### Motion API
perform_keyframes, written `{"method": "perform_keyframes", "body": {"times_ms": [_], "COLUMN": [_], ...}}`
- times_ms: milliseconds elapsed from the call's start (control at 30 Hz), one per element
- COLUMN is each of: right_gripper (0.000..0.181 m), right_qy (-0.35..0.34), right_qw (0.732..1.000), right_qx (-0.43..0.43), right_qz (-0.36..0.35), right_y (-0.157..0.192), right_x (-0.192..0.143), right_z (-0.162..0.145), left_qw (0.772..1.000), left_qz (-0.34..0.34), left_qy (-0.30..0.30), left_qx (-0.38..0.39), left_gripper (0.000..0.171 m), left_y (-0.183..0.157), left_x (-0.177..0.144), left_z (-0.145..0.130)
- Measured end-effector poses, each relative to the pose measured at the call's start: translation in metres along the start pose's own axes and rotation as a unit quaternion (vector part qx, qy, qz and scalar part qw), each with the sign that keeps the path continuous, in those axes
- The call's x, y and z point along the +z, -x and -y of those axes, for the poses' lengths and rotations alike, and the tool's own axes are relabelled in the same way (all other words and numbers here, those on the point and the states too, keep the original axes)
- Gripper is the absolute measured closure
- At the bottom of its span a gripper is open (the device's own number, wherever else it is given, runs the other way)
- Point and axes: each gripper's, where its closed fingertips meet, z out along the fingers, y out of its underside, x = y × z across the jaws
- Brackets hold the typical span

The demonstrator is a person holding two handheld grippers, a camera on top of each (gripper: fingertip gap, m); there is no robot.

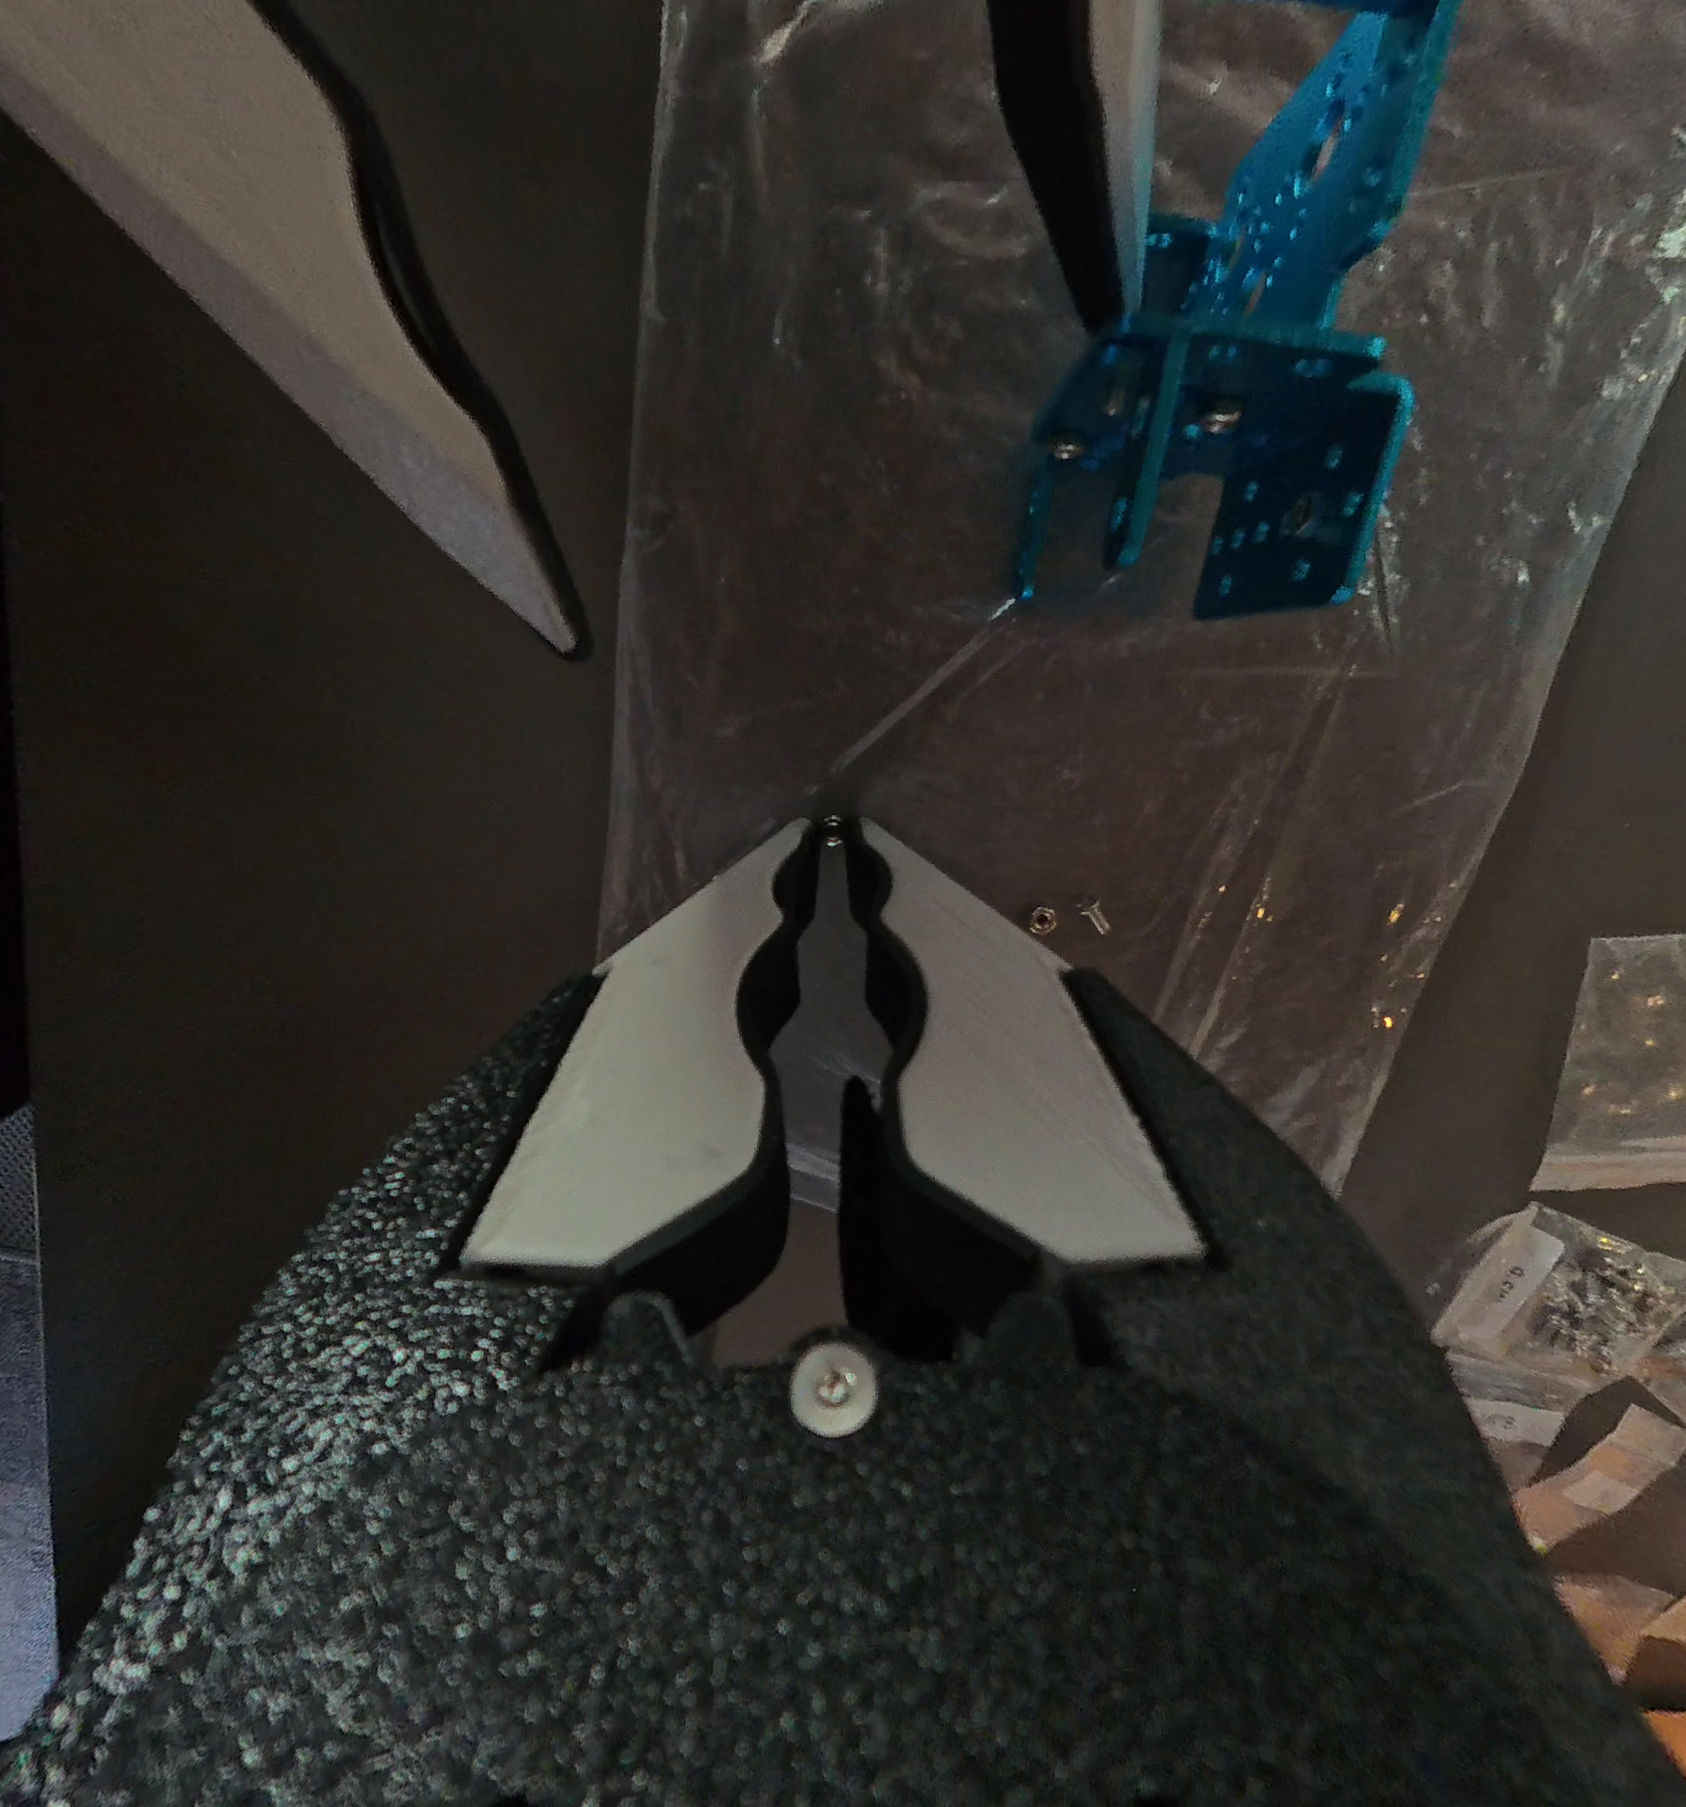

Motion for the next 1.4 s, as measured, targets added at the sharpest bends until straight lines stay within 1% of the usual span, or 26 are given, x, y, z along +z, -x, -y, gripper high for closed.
{"method": "perform_keyframes", "body": {"times_ms": [133, 200, 300, 467, 533, 700, 767, 867, 1000, 1100, 1233, 1400], "right_gripper": [0.177, 0.177, 0.178, 0.178, 0.178, 0.178, 0.178, 0.177, 0.178, 0.178, 0.178, 0.179], "right_qy": [-0.019, -0.046, -0.129, -0.274, -0.305, -0.323, -0.337, -0.336, -0.359, -0.363, -0.350, -0.350], "right_qw": [1.000, 0.999, 0.992, 0.961, 0.951, 0.943, 0.939, 0.939, 0.930, 0.928, 0.933, 0.933], "right_qx": [0.007, 0.007, 0.009, 0.036, 0.055, 0.071, 0.071, 0.073, 0.076, 0.081, 0.079, 0.082], "right_qz": [0.004, 0.002, -0.011, -0.003, 0.016, 0.031, 0.019, 0.004, -0.007, -0.007, -0.013, -0.012], "right_y": [-0.004, -0.008, -0.020, -0.033, -0.033, -0.032, -0.034, -0.036, -0.038, -0.041, -0.042, -0.043], "right_x": [-0.001, -0.005, -0.014, -0.032, -0.032, -0.028, -0.030, -0.028, -0.034, -0.034, -0.029, -0.029], "right_z": [0.000, 0.004, 0.018, 0.045, 0.052, 0.058, 0.062, 0.063, 0.070, 0.072, 0.071, 0.070], "left_qw": [1.000, 1.000, 1.000, 1.000, 1.000, 1.000, 1.000, 1.000, 1.000, 1.000, 1.000, 1.000], "left_qz": [0.003, 0.001, -0.001, 0.007, 0.010, 0.010, 0.008, 0.004, -0.001, -0.005, -0.003, -0.008], "left_qy": [-0.003, -0.004, -0.005, -0.005, -0.004, -0.005, -0.005, -0.006, -0.010, -0.012, -0.009, -0.006], "left_qx": [-0.003, -0.007, -0.014, -0.013, -0.011, -0.010, -0.012, -0.016, -0.021, -0.025, -0.024, -0.010], "left_gripper": [0.094, 0.094, 0.094, 0.094, 0.094, 0.094, 0.094, 0.094, 0.094, 0.094, 0.094, 0.095], "left_y": [0.001, 0.002, 0.003, 0.005, 0.005, 0.003, 0.003, 0.002, 0.002, 0.002, 0.003, 0.000], "left_x": [-0.001, -0.001, -0.001, 0.000, 0.001, 0.002, 0.002, 0.003, 0.003, 0.003, 0.002, -0.007], "left_z": [0.001, 0.001, 0.001, 0.002, 0.002, 0.002, 0.003, 0.003, 0.005, 0.006, 0.005, 0.001]}}
